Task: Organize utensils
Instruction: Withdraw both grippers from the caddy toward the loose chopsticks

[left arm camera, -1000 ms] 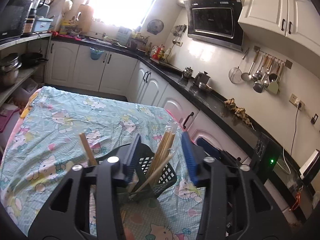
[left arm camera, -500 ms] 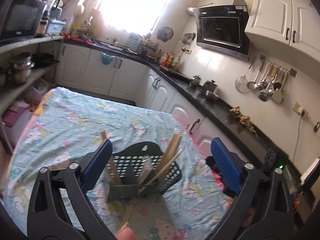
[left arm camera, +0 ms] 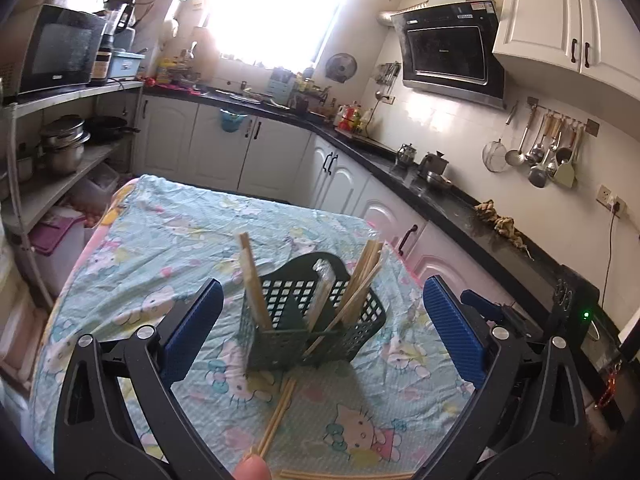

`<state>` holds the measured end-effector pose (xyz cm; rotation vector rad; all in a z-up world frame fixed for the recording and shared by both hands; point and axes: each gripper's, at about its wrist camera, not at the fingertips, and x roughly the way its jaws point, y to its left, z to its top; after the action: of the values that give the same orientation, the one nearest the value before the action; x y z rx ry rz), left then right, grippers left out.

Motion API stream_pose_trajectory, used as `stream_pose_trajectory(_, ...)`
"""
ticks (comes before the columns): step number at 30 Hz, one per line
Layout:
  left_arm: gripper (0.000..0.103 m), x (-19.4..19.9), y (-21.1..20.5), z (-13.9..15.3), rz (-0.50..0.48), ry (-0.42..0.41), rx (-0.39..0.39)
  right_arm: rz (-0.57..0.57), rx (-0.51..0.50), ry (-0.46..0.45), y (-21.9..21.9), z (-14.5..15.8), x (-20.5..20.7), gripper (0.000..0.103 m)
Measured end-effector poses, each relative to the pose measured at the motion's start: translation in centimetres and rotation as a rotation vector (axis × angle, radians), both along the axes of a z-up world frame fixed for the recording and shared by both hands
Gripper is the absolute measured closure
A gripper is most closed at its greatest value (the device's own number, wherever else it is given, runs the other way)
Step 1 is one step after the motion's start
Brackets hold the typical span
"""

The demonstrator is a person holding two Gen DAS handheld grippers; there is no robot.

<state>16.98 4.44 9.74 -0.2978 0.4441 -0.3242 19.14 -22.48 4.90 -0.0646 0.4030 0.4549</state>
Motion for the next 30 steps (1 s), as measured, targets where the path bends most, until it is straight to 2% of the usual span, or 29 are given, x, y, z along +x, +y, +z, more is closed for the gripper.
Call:
stream_pose_trajectory(7, 0.011, -1.5, 0.7, -1.5, 0.012, 0.038, 0.026, 0.046, -0.051, 0.017, 1.1, -0.5, -1.8, 0.018)
stream_pose_trajectory(19, 0.011, -3.4, 2.2, -6.6, 0.019, 0.163, 0.095, 0.145, -0.138, 0.087, 4.1, -3.2, -3.5, 0.018)
stream_pose_trajectory(28, 0.011, -4.6, 2.2, -10.6, -0.012, 0.252, 0.131, 0.213, -0.182, 0.169, 6.0, -6.1, -4.4, 0.018)
stream_pose_trajectory(30, 0.017, -4.9, 2.3, -11.6, -0.019, 0.271, 0.134, 0.238, -0.198, 0.195, 6.5, -6.9, -4.5, 0.018)
